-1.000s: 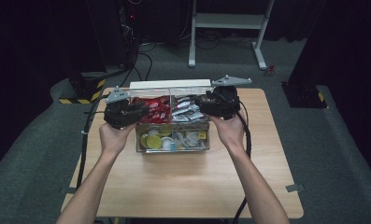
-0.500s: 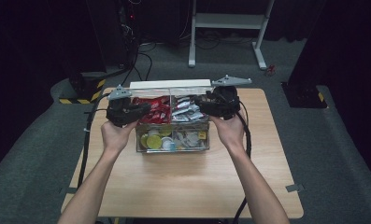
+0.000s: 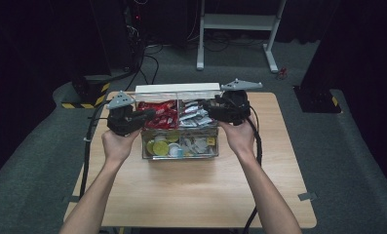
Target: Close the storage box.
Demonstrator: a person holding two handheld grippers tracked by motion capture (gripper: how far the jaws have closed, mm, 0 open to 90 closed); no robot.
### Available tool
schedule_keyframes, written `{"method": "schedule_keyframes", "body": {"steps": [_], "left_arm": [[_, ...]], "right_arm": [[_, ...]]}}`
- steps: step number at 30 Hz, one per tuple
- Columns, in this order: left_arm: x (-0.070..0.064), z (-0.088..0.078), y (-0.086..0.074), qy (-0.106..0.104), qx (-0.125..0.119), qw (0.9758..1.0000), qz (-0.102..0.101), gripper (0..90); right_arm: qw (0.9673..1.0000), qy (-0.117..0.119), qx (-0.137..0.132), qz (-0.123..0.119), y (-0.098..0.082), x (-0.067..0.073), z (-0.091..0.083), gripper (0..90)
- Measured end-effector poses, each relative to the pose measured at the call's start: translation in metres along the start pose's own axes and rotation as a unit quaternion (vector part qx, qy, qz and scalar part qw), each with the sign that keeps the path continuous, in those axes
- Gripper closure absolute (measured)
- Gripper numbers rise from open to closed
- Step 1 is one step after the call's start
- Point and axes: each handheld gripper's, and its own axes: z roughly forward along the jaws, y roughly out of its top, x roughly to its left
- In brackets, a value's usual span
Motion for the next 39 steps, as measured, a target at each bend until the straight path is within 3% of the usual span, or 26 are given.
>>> {"method": "schedule_keyframes", "body": {"steps": [24,39], "left_arm": [[-0.003,-0.031,-0.005,-0.005,-0.021,0.9997,0.010,85.7],[-0.002,-0.049,-0.015,-0.009,-0.034,0.9994,0.003,85.7]], "right_arm": [[1.0000,0.001,0.004,0.003,-0.001,0.002,0.003,46.4],[1.0000,0.001,0.001,0.004,-0.001,0.003,0.004,45.6]]}}
